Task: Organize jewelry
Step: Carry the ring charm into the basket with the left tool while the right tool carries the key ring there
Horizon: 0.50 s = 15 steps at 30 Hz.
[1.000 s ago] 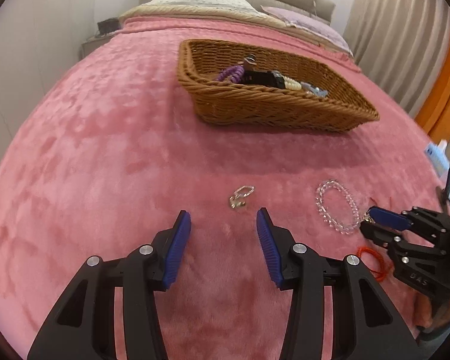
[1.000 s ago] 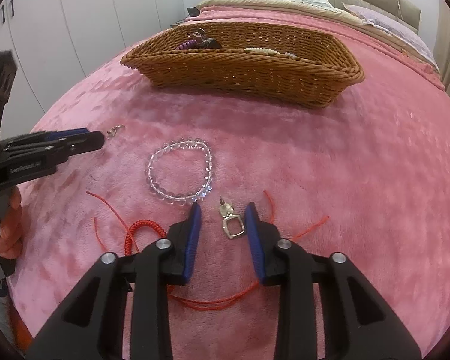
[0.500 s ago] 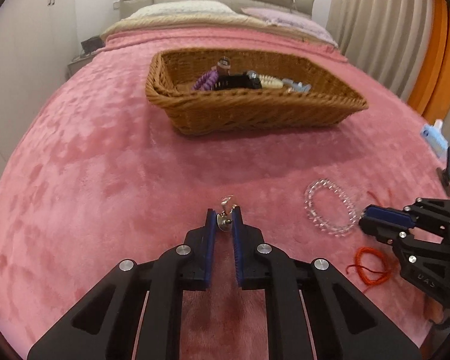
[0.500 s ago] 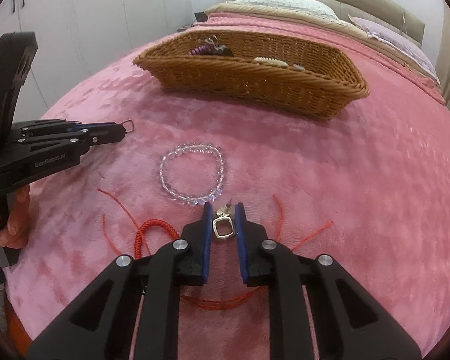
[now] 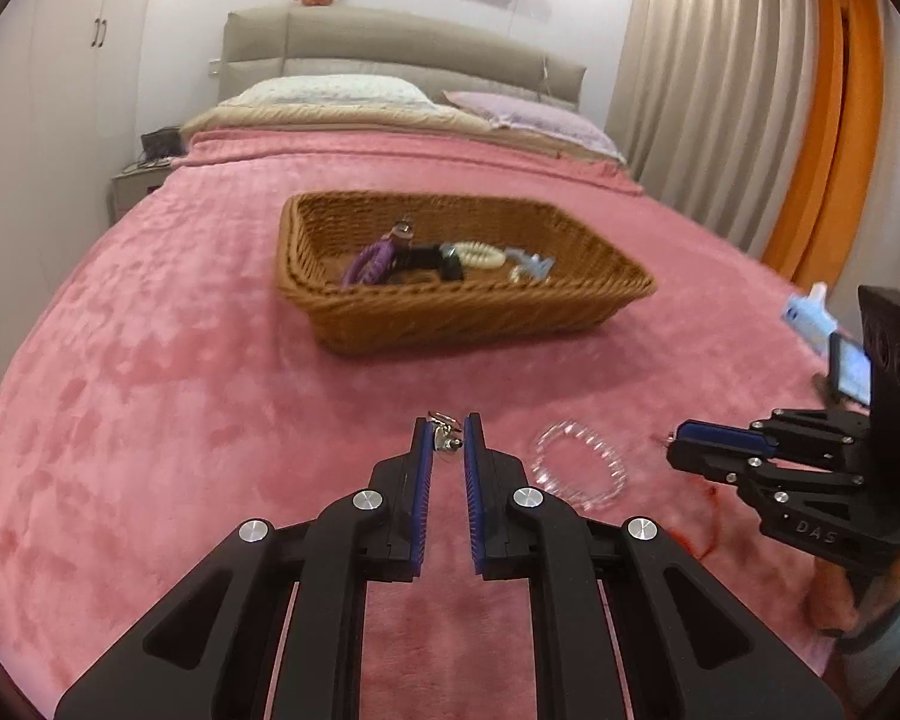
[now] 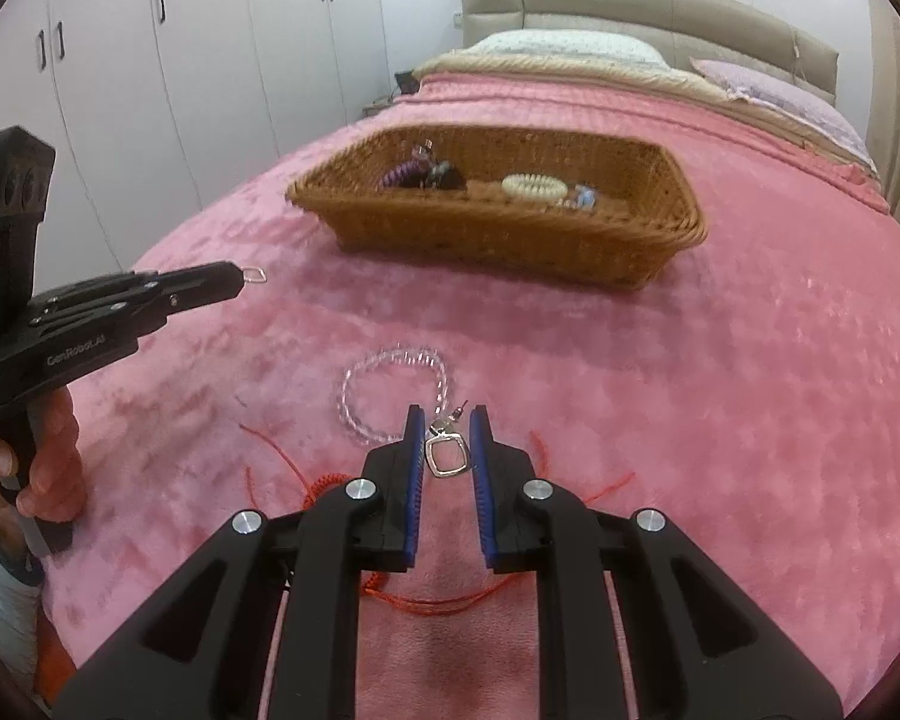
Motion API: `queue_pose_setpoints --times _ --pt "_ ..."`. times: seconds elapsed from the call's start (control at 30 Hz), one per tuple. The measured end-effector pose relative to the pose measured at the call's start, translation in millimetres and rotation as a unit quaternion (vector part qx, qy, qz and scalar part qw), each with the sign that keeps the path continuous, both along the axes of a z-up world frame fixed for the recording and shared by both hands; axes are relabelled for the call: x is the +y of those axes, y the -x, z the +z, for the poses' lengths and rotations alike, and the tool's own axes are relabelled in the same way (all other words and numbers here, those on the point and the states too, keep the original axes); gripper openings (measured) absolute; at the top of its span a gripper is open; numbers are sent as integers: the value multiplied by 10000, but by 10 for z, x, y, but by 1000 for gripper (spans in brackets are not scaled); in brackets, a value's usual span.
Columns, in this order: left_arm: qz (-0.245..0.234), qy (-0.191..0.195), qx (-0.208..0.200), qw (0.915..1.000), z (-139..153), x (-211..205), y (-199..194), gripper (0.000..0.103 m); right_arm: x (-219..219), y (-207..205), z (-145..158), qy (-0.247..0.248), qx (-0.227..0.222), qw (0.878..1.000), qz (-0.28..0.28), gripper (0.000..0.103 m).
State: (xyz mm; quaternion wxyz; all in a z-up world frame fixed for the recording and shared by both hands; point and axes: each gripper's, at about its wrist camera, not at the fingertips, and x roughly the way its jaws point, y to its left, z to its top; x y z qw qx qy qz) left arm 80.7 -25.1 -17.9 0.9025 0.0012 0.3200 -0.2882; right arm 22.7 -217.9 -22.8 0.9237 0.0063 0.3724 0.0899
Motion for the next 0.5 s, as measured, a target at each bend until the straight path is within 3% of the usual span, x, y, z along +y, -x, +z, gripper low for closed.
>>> queue_pose_setpoints --times 0.27,0.5 --pt "-59 343 -314 9989 437 -88 -6 9 -204 -40 492 -218 -498 9979 -360 13" --pt "-150 436 -532 9975 808 -390 -301 9 -295 -580 867 -104 -788 9955 -510 13"
